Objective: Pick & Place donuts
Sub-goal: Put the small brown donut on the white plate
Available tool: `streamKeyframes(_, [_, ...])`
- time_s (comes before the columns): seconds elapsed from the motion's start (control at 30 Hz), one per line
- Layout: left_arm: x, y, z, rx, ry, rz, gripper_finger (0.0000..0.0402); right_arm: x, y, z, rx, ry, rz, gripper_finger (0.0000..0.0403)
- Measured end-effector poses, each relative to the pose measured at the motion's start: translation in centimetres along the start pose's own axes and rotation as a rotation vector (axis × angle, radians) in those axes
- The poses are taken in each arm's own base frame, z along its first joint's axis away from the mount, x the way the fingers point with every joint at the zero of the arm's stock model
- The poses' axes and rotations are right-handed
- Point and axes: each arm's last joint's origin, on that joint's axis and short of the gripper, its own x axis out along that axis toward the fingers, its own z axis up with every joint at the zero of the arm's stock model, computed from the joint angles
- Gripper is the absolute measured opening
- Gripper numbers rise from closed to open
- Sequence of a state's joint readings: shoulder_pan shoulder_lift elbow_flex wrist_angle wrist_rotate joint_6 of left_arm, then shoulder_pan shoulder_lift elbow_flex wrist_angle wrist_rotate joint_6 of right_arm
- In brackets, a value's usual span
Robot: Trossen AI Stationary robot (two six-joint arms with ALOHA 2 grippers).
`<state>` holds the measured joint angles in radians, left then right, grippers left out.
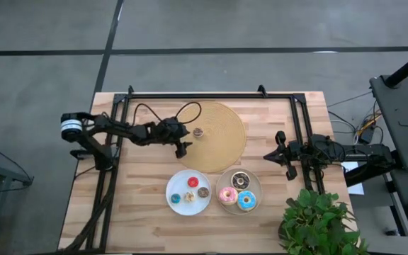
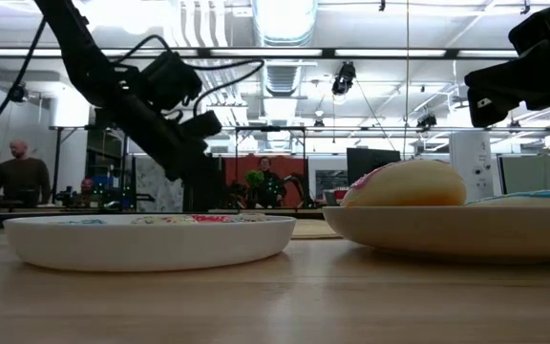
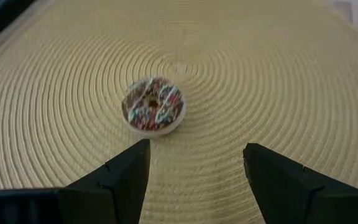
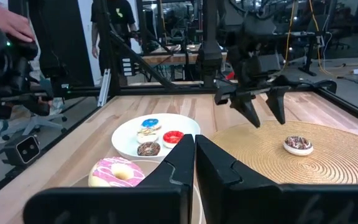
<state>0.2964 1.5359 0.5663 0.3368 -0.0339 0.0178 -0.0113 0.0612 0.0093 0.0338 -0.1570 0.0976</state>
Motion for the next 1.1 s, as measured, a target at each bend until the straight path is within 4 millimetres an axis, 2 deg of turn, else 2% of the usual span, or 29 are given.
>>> streamKeyframes(0.23, [0.0, 1.3, -0.5, -0.046, -0.003, 0.039, 0.0229, 0.0, 0.0, 0.0, 0.0, 0.0, 0.0, 0.0008])
streamKeyframes(0.53, [-0.5, 3.4, -1.4, -0.094, -0.104, 0.111, 0.0229, 0.0, 0.0, 0.0, 0.0, 0.0, 0.0, 0.0008])
streamKeyframes(0.83, [-0.6, 3.3, -2.0, -0.087, -0.134, 0.019, 0.0229, 0.0, 0.0, 0.0, 0.002, 0.0, -0.001, 0.0008])
streamKeyframes(1.1, [-0.3, 3.2, -2.5, -0.063, -0.153, 0.021, 0.0229, 0.0, 0.0, 0.0, 0.004, 0.0, -0.001, 0.0008])
